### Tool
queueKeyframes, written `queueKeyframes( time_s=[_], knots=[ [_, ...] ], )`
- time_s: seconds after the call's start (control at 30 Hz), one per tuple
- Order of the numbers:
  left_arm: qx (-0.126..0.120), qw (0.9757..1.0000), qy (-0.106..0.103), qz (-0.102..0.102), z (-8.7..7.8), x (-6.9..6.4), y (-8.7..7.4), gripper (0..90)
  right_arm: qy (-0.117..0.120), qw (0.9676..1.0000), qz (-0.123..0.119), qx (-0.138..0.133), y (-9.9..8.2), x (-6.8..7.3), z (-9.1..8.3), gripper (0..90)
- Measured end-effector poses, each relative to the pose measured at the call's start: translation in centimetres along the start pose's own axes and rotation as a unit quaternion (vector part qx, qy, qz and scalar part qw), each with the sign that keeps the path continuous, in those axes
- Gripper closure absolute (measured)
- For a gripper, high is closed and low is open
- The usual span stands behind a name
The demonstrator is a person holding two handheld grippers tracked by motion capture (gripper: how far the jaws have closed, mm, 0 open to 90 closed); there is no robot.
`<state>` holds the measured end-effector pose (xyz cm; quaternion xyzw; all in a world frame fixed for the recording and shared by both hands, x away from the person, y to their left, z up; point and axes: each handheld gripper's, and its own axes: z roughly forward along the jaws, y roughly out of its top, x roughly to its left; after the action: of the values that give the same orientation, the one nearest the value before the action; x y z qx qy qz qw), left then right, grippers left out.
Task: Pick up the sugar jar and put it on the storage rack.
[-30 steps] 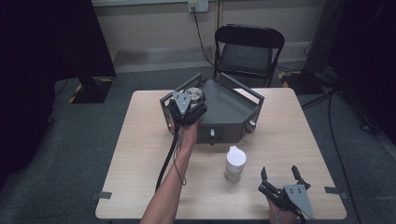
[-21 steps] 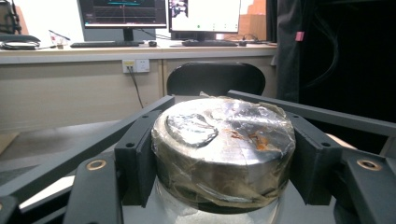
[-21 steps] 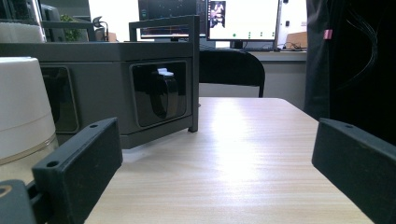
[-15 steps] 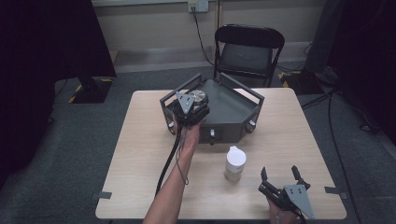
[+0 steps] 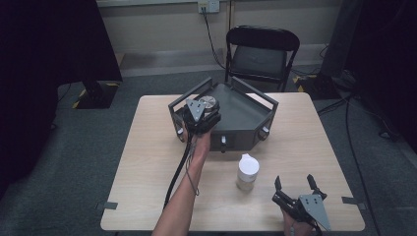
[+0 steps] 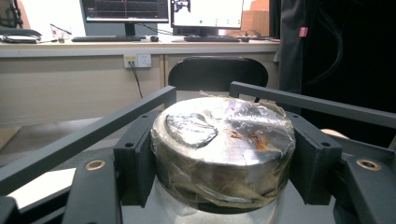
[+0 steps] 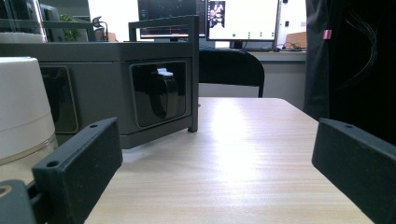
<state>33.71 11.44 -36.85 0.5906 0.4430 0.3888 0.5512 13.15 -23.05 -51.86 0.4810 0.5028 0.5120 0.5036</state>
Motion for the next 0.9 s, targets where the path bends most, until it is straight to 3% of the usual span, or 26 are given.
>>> queueKeyframes(
  time_s=[0.4, 0.5, 0.57, 0.67, 0.9],
  knots=[
    [0.001, 1.0, -0.005, -0.007, 0.1, 0.3, 0.0, 33.9, 0.0, 1.0, 0.0, -0.001, 0.0, 0.0, 0.0, 0.6],
    [0.01, 0.9993, -0.016, -0.031, 0.5, 0.9, -0.1, 18.2, 0.0, 1.0, 0.0, -0.002, -0.1, 0.0, 0.0, 0.6],
    [0.008, 0.9996, -0.01, -0.024, 0.5, 0.8, -0.3, 10.4, 0.0, 1.0, 0.0, -0.002, -0.1, 0.0, 0.0, 0.6],
    [-0.005, 0.9995, -0.002, -0.032, 0.3, 0.8, -0.9, 1.9, 0.0, 1.0, 0.0, -0.002, -0.1, 0.0, 0.0, 0.5],
    [-0.004, 0.9992, -0.008, -0.039, -0.1, 1.4, -1.0, 0.0, -0.001, 1.0, 0.0, -0.002, -0.1, 0.0, 0.0, 0.5]
  ],
)
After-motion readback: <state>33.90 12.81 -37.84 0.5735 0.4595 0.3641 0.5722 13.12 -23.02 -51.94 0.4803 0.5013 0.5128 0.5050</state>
